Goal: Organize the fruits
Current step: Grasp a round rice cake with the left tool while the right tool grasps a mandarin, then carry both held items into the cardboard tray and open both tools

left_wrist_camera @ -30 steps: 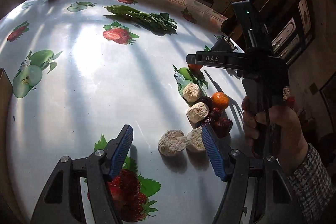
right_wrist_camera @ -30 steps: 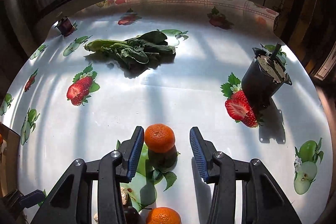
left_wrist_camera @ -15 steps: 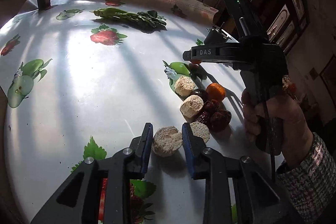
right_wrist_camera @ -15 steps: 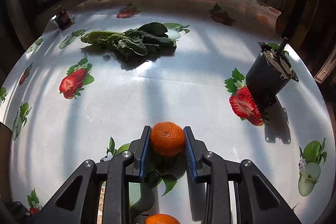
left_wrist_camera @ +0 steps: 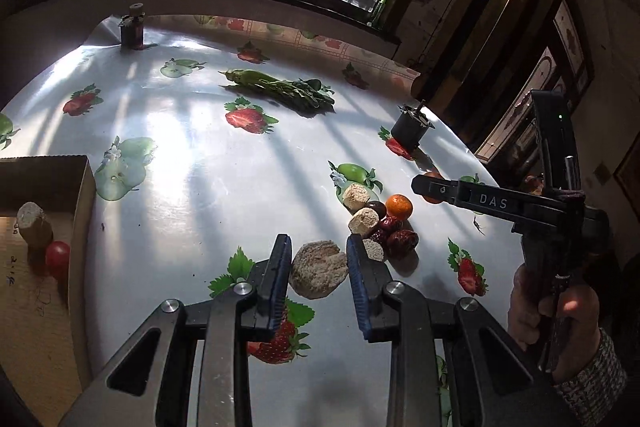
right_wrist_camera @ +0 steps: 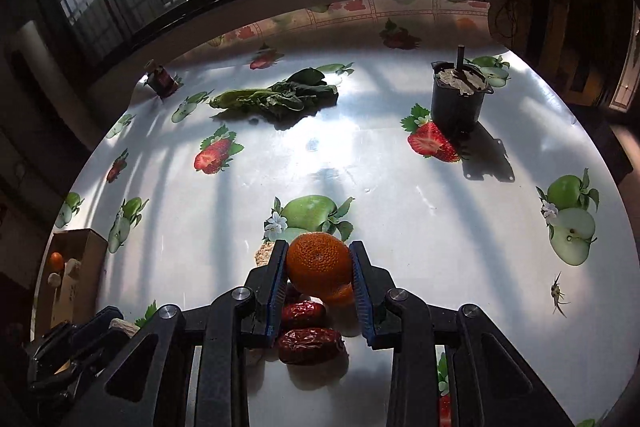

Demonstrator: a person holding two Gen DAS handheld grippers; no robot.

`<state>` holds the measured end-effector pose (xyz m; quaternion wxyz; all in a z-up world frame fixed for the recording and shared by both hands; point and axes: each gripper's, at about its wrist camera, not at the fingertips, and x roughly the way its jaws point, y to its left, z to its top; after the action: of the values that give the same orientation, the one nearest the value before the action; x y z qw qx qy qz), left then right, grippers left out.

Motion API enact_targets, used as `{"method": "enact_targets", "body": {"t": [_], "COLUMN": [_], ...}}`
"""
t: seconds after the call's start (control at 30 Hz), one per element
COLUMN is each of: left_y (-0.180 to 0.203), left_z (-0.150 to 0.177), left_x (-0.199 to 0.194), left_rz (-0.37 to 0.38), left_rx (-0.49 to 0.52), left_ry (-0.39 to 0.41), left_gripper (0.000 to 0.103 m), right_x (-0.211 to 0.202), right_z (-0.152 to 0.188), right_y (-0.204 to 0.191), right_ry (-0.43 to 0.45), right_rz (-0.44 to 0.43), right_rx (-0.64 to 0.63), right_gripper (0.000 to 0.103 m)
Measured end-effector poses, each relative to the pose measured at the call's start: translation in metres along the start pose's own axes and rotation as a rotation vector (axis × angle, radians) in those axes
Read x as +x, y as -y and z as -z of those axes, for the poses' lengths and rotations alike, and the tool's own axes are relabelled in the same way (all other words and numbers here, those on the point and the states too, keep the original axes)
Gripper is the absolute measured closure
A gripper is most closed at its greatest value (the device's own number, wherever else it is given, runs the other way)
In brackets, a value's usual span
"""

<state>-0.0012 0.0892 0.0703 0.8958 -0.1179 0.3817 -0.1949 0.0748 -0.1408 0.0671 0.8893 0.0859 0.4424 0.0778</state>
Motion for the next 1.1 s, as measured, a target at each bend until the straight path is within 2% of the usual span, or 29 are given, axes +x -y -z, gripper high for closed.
{"method": "enact_targets", "body": {"t": [0.17,0.37,0.5,0.63,0.73,0.87,1.1], "left_y": [-0.051,-0.147,-0.201,-0.241,-0.256,-0.263,-0.258], "left_z": [0.01,0.03,0.037,0.037,0.038,0.036,0.03], "left_x": [-0.054,-0.12,-0.139,-0.138,-0.13,-0.12,-0.109], "left_rz": [-0.103,-0.272,-0.347,-0.37,-0.388,-0.38,-0.409], "left_rx": [-0.097,-0.251,-0.325,-0.396,-0.416,-0.423,-0.389], "left_ry": [0.033,0.095,0.069,0.019,-0.023,-0.071,-0.106], "left_gripper": [0.076,0.075,0.075,0.075,0.075,0.075,0.075], "right_x": [-0.013,-0.011,-0.003,0.012,0.024,0.042,0.072], "right_z": [0.031,0.06,0.071,0.08,0.089,0.099,0.107], "right_y": [-0.045,-0.13,-0.19,-0.244,-0.277,-0.309,-0.335], "right_ry": [-0.014,-0.049,-0.073,-0.108,-0.138,-0.167,-0.206], "right_rz": [-0.082,-0.197,-0.271,-0.326,-0.346,-0.332,-0.28], "right_rx": [-0.052,-0.182,-0.256,-0.32,-0.374,-0.441,-0.5], "right_gripper": [0.071,0.071,0.07,0.07,0.07,0.07,0.07]}}
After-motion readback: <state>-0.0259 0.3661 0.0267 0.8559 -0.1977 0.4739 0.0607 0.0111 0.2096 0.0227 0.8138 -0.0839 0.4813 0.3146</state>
